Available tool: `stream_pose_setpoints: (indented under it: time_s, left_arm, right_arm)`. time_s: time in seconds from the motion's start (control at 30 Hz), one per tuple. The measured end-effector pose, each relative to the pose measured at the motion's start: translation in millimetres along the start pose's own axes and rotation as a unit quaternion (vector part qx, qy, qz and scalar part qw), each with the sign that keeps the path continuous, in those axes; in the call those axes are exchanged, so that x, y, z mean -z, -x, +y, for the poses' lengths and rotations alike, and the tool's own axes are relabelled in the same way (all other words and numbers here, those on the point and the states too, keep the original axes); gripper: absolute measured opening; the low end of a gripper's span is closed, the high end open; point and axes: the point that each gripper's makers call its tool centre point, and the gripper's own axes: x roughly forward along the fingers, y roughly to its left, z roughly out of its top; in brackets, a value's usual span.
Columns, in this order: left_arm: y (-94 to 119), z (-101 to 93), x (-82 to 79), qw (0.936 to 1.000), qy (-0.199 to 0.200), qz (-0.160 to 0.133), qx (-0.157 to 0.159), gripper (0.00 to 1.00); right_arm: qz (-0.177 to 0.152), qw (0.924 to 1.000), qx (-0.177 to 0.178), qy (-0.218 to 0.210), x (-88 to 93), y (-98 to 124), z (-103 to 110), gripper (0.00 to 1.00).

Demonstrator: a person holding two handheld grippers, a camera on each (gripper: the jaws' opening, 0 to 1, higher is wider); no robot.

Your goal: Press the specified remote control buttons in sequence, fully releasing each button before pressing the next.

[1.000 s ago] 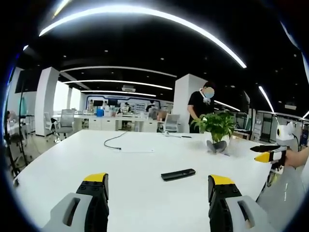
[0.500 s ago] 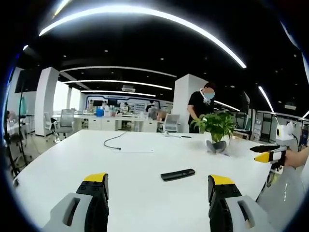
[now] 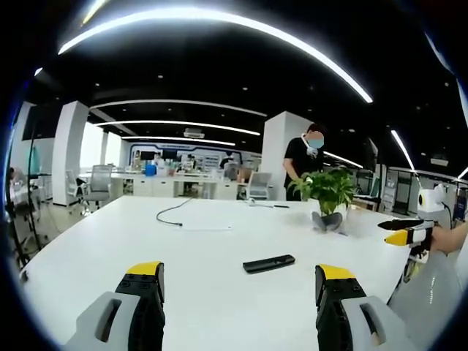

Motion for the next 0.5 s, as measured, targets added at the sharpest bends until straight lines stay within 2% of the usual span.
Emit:
stream_pose_setpoints:
  time_s: [0.5]
  left_arm:
    - [-0.1,0.3,0.5,1.0000,0.001,0.000,-0.001,0.88]
  right_arm:
    - [0.000,1.0000,0.001,-0.001,0.3,0.3,-0.1,0.98]
